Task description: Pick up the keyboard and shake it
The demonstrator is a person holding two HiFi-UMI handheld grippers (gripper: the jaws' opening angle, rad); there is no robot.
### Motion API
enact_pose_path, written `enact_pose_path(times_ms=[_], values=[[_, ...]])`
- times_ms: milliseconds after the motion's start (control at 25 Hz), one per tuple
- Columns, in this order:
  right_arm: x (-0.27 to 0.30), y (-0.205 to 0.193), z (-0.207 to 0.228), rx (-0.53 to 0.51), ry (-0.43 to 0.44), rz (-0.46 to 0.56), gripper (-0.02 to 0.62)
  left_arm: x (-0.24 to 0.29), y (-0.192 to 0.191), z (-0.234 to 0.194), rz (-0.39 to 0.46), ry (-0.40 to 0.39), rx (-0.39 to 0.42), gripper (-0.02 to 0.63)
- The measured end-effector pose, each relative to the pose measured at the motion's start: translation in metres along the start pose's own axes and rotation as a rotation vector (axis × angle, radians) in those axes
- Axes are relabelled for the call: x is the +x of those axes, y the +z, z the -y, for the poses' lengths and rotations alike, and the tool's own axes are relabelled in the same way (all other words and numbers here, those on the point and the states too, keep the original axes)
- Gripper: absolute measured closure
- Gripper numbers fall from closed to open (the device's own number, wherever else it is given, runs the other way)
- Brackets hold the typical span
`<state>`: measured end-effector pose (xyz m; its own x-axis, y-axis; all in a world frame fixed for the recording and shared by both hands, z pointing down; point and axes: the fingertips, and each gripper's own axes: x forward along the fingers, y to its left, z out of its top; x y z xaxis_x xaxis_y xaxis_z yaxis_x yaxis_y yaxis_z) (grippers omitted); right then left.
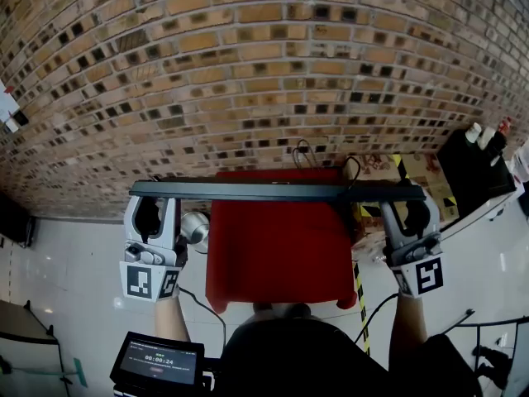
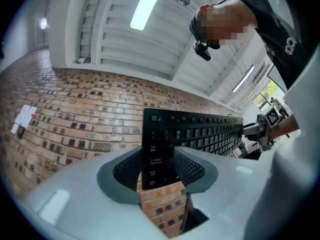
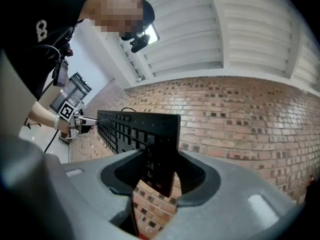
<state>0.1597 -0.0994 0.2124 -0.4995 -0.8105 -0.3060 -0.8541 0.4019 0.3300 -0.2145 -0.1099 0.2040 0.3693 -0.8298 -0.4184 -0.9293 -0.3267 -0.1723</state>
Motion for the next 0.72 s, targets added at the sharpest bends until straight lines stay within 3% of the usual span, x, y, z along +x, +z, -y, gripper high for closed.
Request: enact_pose_path(times_ms=[400, 720], values=[[0.0, -0.049, -0.005, 0.058, 0.027, -0.128, 0.417, -0.003, -0.047, 0.001, -0.156, 0.0, -0.055, 0.408], [0.032, -0.148, -0.004, 0.154, 0.087, -0.289, 0.419, 0.014, -0.146, -0.017, -0.345, -0.007, -0.119, 0.41]])
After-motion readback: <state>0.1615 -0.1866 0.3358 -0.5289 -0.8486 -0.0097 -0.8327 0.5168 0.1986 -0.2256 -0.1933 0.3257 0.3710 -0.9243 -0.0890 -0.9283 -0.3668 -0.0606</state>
